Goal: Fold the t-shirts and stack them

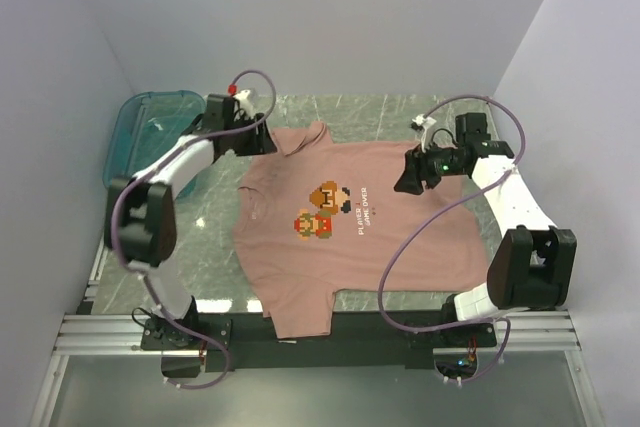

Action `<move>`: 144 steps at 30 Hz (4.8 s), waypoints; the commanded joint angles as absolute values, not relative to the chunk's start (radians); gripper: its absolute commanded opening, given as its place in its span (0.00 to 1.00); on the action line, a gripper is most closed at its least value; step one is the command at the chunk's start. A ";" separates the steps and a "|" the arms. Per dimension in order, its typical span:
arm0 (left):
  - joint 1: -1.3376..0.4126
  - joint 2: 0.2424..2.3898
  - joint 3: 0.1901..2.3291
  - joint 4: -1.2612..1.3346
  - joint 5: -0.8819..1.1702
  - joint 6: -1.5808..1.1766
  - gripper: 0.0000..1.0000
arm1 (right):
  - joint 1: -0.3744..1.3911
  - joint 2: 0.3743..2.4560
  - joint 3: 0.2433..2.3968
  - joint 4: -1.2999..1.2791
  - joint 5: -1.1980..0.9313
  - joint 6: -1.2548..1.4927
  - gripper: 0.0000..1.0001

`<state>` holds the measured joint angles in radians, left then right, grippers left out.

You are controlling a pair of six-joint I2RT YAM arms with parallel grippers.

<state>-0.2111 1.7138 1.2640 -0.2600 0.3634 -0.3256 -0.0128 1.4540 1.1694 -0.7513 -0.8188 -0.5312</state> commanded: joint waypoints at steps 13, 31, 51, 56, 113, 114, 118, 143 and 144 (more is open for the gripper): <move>-0.324 2.109 1.664 -0.388 0.117 -0.431 0.36 | -0.112 1.476 1.180 -0.801 -0.960 -0.581 0.62; -0.324 2.238 1.762 -0.387 0.129 -0.520 0.32 | -0.138 1.499 1.186 -0.824 -0.982 -0.597 0.62; -0.301 2.235 1.845 -0.348 0.077 -0.522 0.01 | -0.170 1.508 1.192 -0.853 -1.017 -0.612 0.62; -0.259 2.252 1.894 -0.295 0.129 -0.564 0.00 | -0.170 1.514 1.195 -0.862 -1.022 -0.618 0.62; -0.126 2.600 2.301 -0.124 0.443 -0.512 0.53 | -0.172 1.569 1.218 -0.871 -0.966 -0.617 0.61; -0.126 2.609 2.307 -0.129 0.442 -0.517 0.48 | -0.170 1.569 1.218 -0.873 -0.966 -0.620 0.61; -0.126 2.620 2.309 -0.164 0.434 -0.525 0.28 | -0.170 1.569 1.221 -0.877 -0.969 -0.624 0.61; -0.152 2.051 1.514 -0.066 0.340 -0.407 0.30 | -0.196 1.549 1.215 -0.877 -0.971 -0.615 0.61; -0.153 2.043 1.516 -0.067 0.377 -0.405 0.30 | -0.196 1.549 1.215 -0.879 -0.969 -0.615 0.61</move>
